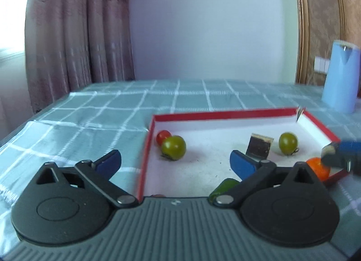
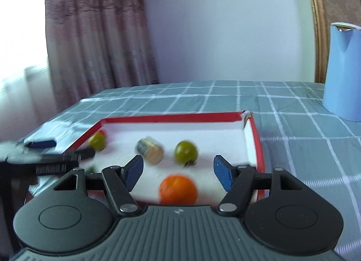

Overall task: Organize fruits
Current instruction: 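Grasp a red cherry tomato with the right tool while the left tool grasps a brown round fruit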

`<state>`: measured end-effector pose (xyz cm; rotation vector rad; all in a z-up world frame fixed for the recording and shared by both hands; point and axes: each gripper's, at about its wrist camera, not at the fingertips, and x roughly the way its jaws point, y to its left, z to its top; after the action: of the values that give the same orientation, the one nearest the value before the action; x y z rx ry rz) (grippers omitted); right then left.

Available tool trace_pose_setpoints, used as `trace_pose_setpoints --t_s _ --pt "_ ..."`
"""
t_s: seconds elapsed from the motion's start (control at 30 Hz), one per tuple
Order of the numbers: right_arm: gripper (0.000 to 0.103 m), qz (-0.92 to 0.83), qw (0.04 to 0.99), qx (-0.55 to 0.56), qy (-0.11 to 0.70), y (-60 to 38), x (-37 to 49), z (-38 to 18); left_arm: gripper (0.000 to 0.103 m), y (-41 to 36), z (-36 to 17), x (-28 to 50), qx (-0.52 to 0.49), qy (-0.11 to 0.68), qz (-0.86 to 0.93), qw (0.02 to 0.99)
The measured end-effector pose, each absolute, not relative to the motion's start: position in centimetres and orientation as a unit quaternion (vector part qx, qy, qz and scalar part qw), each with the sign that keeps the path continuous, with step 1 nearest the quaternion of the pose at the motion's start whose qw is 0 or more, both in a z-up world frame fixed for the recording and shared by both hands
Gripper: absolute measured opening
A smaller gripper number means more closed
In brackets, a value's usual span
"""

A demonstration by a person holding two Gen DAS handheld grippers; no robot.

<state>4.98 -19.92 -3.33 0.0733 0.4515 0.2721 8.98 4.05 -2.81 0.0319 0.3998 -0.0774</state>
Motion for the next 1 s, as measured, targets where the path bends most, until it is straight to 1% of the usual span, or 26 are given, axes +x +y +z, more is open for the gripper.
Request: trace_pose_setpoints --t_s 0.07,0.2,0.33,0.5,0.57,0.63,0.7,0.77,0.83,1.0 --pt "0.068 0.149 0.962 0.018 0.227 -19.2 3.8 -3.8 0.103 4.6 -2.8 7.9 0.004 0.191 -0.043 0.981" --pt "0.067 0.173 0.955 -0.011 0.239 -17.7 3.1 -4.5 0.103 4.7 -3.4 6.8 0.011 0.205 -0.057 0.977" --pt "0.066 0.176 0.952 -0.014 0.251 -16.9 3.3 -4.7 0.103 5.2 -3.5 6.2 -0.003 0.207 -0.075 0.975" --pt "0.055 0.180 0.946 -0.006 0.270 -16.2 3.7 -5.1 0.103 6.2 -3.7 6.1 -0.031 0.220 -0.089 0.971" --pt "0.047 0.183 0.940 0.002 0.288 -15.8 4.3 -5.5 0.103 6.5 -3.7 6.2 -0.042 0.222 -0.090 0.970" --pt "0.045 0.189 0.934 0.011 0.303 -15.5 4.9 -5.8 0.103 6.7 -3.8 6.4 -0.046 0.227 -0.090 0.969" --pt "0.040 0.184 0.936 0.012 0.300 -15.2 5.0 -5.7 0.103 6.6 -3.8 6.4 -0.046 0.230 -0.092 0.968" --pt "0.030 0.186 0.934 0.013 0.304 -15.0 5.2 -5.8 0.103 6.4 -3.9 6.5 -0.043 0.233 -0.094 0.967" --pt "0.027 0.184 0.935 0.012 0.303 -15.0 5.2 -5.8 0.103 6.4 -4.0 6.6 -0.042 0.240 -0.099 0.965" --pt "0.026 0.172 0.939 0.020 0.298 -15.8 4.7 -5.7 0.103 6.2 -4.1 6.7 -0.039 0.249 -0.107 0.962"
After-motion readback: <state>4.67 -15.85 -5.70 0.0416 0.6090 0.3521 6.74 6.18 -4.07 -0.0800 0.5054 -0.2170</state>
